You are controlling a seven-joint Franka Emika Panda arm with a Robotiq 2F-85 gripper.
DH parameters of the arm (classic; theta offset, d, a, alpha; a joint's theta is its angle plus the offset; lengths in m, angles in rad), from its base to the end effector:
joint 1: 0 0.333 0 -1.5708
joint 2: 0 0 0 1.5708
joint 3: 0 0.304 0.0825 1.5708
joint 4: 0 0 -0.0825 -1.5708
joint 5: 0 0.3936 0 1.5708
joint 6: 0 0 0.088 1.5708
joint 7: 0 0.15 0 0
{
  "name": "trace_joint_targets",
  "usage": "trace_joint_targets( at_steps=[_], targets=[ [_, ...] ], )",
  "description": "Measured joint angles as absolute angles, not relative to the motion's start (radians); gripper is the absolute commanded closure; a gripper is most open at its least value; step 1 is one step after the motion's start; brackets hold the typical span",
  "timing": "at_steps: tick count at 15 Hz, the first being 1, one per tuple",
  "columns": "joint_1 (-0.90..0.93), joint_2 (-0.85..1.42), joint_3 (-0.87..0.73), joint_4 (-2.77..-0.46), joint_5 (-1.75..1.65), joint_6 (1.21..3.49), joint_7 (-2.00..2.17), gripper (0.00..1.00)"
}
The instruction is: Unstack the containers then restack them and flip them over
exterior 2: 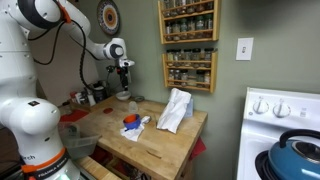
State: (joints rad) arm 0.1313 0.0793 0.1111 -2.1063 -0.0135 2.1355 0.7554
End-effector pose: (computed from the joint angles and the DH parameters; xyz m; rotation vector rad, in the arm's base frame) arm 0.5398 0.1323 0.3159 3.0160 -0.7792 -0.0660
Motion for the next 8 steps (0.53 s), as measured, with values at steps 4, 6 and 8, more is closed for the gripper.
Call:
trace_joint_targets(
  at_steps=[4, 6, 8],
  targets=[
    [0.131, 0.042, 0.111, -2.132, 0.034, 2.135, 0.595, 0.00],
    [0.131, 0.027, 0.111, -2.139, 0.037, 2.135, 0.562, 0.00],
    [0.131, 0.014, 0.111, -2.146, 0.038, 2.135, 0.554, 0.00]
  ],
)
